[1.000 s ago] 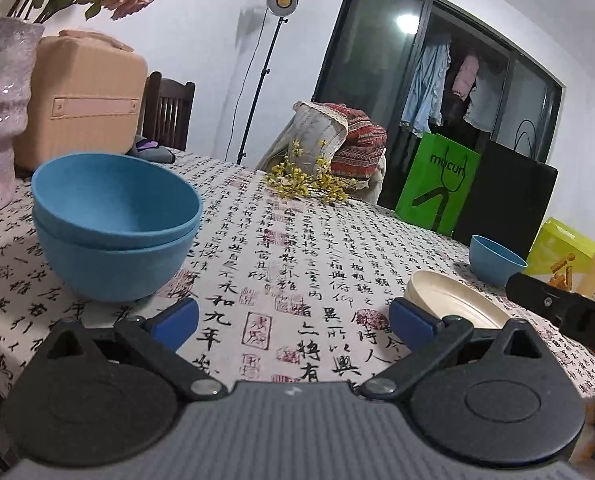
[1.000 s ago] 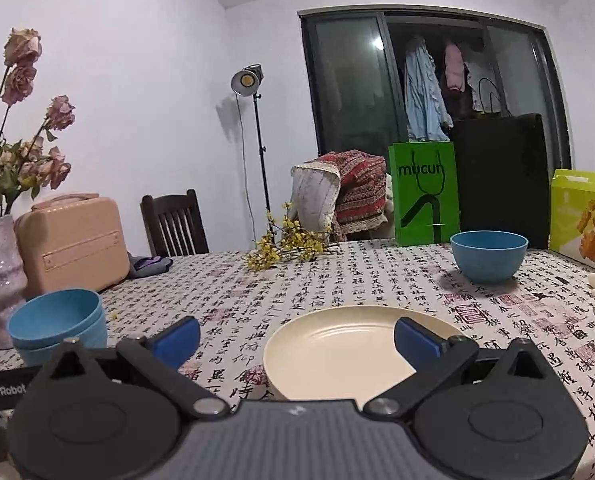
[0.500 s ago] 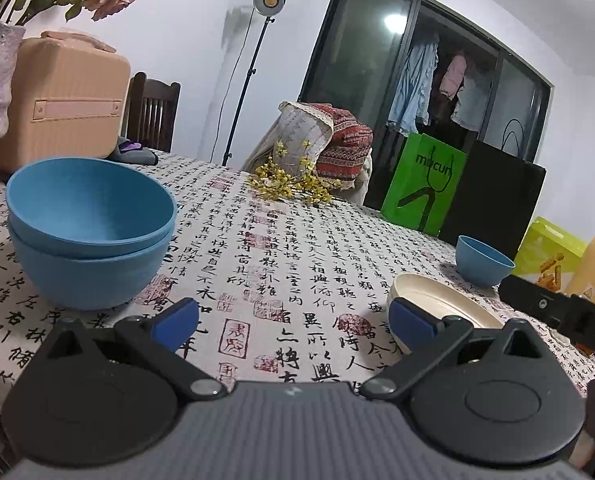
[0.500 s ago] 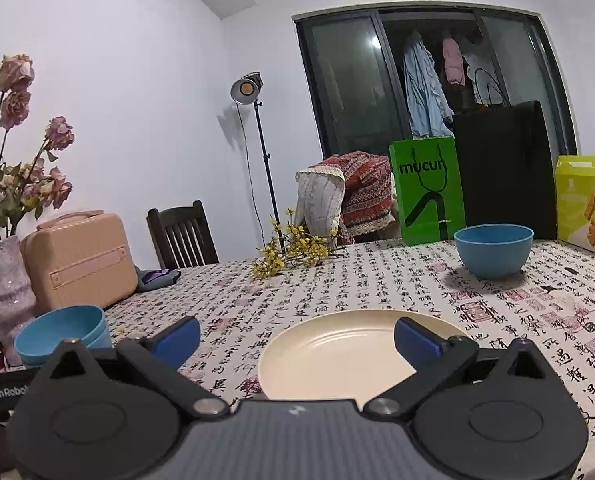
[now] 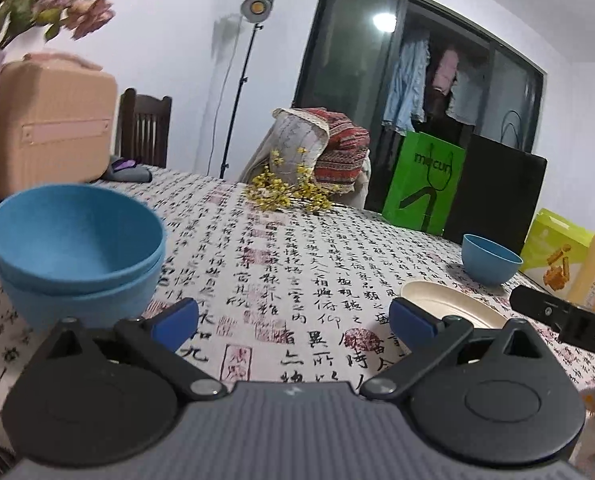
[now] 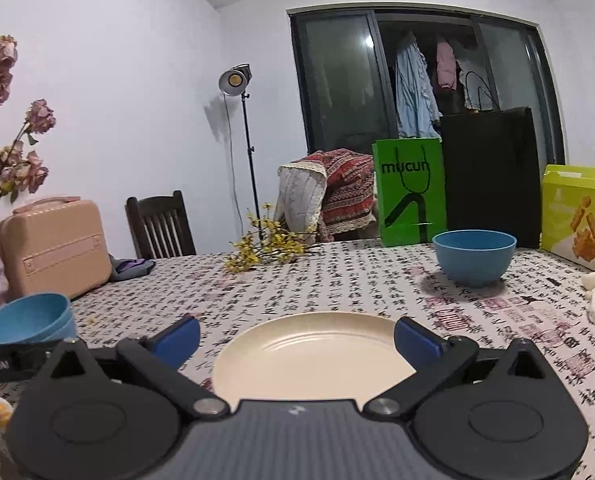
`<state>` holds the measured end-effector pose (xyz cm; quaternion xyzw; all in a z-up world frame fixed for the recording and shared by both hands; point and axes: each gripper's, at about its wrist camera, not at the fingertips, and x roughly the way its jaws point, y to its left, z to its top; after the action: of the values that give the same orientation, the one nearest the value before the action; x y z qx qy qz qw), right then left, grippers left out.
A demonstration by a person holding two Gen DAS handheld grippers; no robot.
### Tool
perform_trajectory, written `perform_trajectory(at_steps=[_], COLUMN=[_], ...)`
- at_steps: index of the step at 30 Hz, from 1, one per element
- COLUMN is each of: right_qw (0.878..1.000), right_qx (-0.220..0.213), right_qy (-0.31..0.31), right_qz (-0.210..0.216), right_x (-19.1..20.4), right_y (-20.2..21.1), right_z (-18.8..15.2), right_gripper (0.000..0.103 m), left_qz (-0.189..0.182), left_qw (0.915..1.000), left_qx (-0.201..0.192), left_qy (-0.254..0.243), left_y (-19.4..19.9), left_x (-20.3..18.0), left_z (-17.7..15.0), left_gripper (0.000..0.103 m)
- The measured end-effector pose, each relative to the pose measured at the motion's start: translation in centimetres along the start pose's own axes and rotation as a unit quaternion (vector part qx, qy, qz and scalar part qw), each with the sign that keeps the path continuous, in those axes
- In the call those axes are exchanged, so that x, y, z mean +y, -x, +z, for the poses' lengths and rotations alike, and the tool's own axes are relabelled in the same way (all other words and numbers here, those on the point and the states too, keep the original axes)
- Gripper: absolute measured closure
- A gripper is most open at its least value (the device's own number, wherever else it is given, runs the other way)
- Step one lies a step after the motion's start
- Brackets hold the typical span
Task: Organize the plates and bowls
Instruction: 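Move both open grippers toward the blue bowl by the green bag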
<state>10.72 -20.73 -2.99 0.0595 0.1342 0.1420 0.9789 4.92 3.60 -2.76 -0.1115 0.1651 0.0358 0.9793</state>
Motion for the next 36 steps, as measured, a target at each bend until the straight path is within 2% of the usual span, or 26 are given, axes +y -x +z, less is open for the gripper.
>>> perform_trajectory(at_steps=[6, 17, 25, 36], right_qw=[1.000, 0.998, 0.997, 0.996], right_qx=[-0.007, -0.026, -0.026, -0.017], right_qy=[0.006, 0.013, 0.004, -0.016], right_qz=[-0.015, -0.061, -0.072, -0.083], right_x=[-1.3, -3.7, -5.4, -7.8], right_y=[-0.2, -0.6, -1.0, -2.2], right_z=[1.1, 4.1, 5.7, 7.0], right_gripper=[0.000, 0.000, 0.000, 0.000], left_qz=[-0.009, -0.019, -0.035, -0.051], left_qw=[0.9998, 0.9984, 0.9969, 0.9967], left_qx=[0.008, -0.026, -0.038, -0.022], left_qy=[-0.014, -0.047, -0.059, -0.059], left_y=[-1.0, -1.2, -1.8, -4.1], left_x=[-0.3, -1.7, -3.1, -4.7], left_z=[0.9, 3.4, 5.1, 6.3], left_gripper=[0.000, 0.000, 0.000, 0.000])
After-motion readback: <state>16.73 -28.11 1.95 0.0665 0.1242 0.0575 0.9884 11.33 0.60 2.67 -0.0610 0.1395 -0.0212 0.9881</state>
